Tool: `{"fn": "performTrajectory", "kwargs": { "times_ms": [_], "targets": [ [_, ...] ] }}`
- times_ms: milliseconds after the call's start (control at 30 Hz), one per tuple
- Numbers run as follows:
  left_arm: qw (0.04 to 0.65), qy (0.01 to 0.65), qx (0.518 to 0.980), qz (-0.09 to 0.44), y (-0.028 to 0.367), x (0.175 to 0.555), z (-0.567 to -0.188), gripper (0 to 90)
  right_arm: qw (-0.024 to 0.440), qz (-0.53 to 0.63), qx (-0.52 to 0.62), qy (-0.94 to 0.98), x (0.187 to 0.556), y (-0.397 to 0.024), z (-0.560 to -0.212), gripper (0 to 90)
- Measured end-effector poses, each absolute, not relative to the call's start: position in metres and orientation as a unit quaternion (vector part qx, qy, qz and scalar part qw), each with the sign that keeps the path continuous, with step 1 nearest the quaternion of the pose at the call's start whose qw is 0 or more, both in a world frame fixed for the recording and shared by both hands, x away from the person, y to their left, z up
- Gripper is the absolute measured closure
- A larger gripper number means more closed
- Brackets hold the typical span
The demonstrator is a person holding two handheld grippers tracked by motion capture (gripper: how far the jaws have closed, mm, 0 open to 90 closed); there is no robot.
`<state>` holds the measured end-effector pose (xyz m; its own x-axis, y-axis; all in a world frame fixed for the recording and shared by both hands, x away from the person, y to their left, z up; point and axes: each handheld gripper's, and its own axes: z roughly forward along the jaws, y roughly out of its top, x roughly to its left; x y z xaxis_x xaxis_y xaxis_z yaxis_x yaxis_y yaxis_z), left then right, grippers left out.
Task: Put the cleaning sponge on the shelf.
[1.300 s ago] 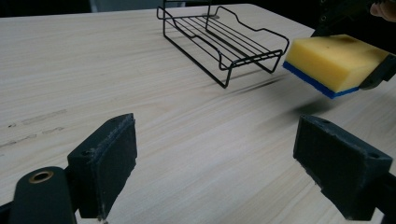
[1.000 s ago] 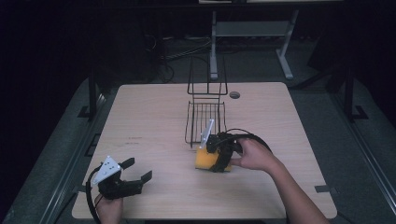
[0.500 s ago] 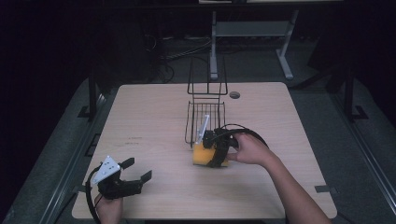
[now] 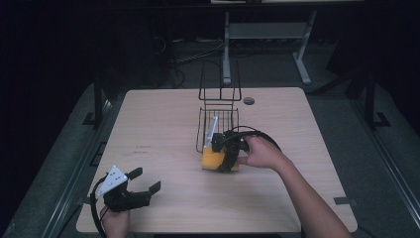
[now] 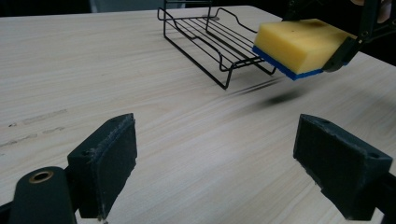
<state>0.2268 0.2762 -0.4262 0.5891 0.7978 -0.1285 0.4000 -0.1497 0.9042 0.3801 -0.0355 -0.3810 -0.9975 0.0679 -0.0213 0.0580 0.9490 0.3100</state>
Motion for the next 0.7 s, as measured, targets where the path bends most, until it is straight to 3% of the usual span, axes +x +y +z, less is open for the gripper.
{"fn": "performTrajectory", "kwargs": {
  "times_ms": [700],
  "targets": [
    [0.509,0.409,0.732,0.195,0.277,0.227,-0.426,12.8,0.007,0.168,0.05,0.985,0.406,-0.038,-0.382,21.3]
  ]
}}
